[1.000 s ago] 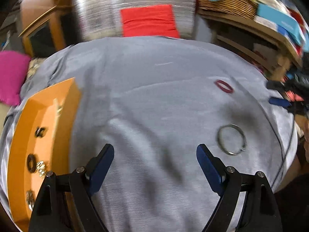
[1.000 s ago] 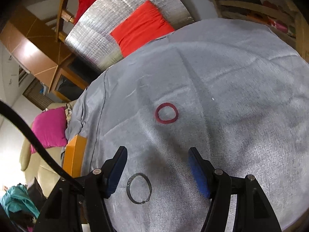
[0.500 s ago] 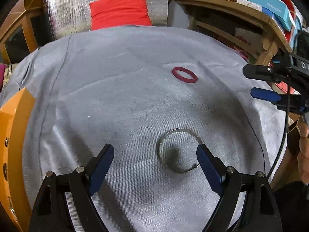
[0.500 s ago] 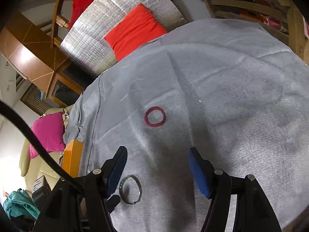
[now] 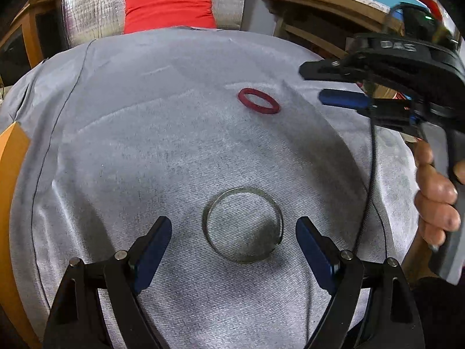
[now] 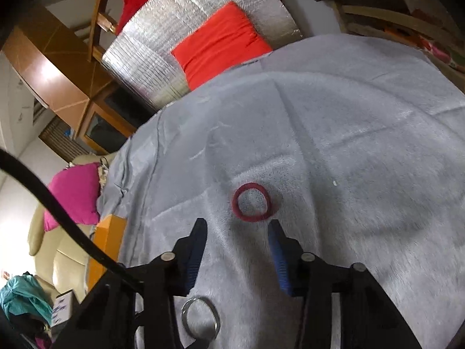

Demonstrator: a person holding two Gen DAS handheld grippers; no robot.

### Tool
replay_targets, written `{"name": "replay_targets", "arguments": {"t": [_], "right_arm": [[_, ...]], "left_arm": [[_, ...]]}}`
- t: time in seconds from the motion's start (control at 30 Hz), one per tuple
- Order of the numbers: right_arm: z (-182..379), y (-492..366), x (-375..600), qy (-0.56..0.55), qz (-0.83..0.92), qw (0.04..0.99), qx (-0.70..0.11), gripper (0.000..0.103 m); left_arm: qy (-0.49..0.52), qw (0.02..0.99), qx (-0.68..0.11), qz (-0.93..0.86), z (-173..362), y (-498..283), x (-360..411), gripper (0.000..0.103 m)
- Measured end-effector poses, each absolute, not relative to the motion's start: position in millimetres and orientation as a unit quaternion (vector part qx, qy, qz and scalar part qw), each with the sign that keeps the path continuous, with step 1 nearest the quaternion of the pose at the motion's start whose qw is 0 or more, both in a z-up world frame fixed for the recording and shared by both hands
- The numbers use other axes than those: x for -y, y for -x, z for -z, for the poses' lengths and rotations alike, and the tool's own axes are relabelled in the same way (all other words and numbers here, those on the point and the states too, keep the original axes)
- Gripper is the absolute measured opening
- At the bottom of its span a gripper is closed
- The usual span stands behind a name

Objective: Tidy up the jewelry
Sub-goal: 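Lower the left tool over the silver bangle while the right grasps the red hair tie, then close the left tool on the silver bangle and lift it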

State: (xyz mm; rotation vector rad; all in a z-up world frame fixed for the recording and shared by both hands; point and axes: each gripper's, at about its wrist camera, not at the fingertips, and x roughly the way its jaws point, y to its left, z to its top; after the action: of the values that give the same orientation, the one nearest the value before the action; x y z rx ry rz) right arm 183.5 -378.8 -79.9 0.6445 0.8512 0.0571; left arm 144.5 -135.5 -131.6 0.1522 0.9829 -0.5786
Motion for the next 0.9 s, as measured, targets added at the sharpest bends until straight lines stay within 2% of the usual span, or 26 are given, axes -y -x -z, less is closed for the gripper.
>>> {"name": "replay_targets", "arguments": {"t": [0.07, 0.1, 0.13, 0.23, 0.4, 0.47, 0.53, 0.57, 0.6, 0.67, 0.9], "right_arm": [[86, -194, 376, -0.301, -0.023, 0.858, -0.415, 0.043], [89, -199, 376, -0.298, -0.020, 0.857, -0.419, 0.043], [92, -202, 376, -0.297, -0.017, 0.856, -0.423, 0.043], [100, -211, 377, -0.293, -0.001, 0.852, -0.434, 0.043], [104, -228, 374, -0.252, 0.039, 0.866, -0.431, 0.043], [111, -237, 370, -0.229, 0.048, 0.867, -0.441, 0.043], [119, -245, 365, -0.214, 0.043, 0.865, -0.451, 0.043], [124, -250, 360, -0.201, 0.041, 0.864, -0.460, 0.039], [127, -252, 355, -0.177, 0.047, 0.867, -0.464, 0.023], [125, -255, 348, -0.139, 0.054, 0.874, -0.462, 0.005], [108, -243, 358, -0.170, 0.055, 0.881, -0.438, 0.005]], "left_arm": [[-0.067, 0.837, -0.466, 0.280, 133, -146, 132, 0.069], [-0.068, 0.833, -0.470, 0.283, 134, -147, 132, 0.052], [-0.068, 0.830, -0.475, 0.285, 135, -148, 131, 0.042], [-0.071, 0.830, -0.475, 0.284, 137, -147, 127, 0.036], [-0.072, 0.831, -0.475, 0.280, 136, -146, 126, 0.036], [-0.076, 0.832, -0.476, 0.275, 135, -148, 125, 0.043], [-0.078, 0.834, -0.473, 0.272, 133, -147, 122, 0.061], [-0.079, 0.839, -0.466, 0.271, 130, -147, 120, 0.062], [-0.079, 0.841, -0.460, 0.272, 128, -147, 119, 0.062], [-0.077, 0.845, -0.451, 0.278, 122, -146, 115, 0.064], [-0.071, 0.848, -0.443, 0.282, 116, -149, 107, 0.067]]}}
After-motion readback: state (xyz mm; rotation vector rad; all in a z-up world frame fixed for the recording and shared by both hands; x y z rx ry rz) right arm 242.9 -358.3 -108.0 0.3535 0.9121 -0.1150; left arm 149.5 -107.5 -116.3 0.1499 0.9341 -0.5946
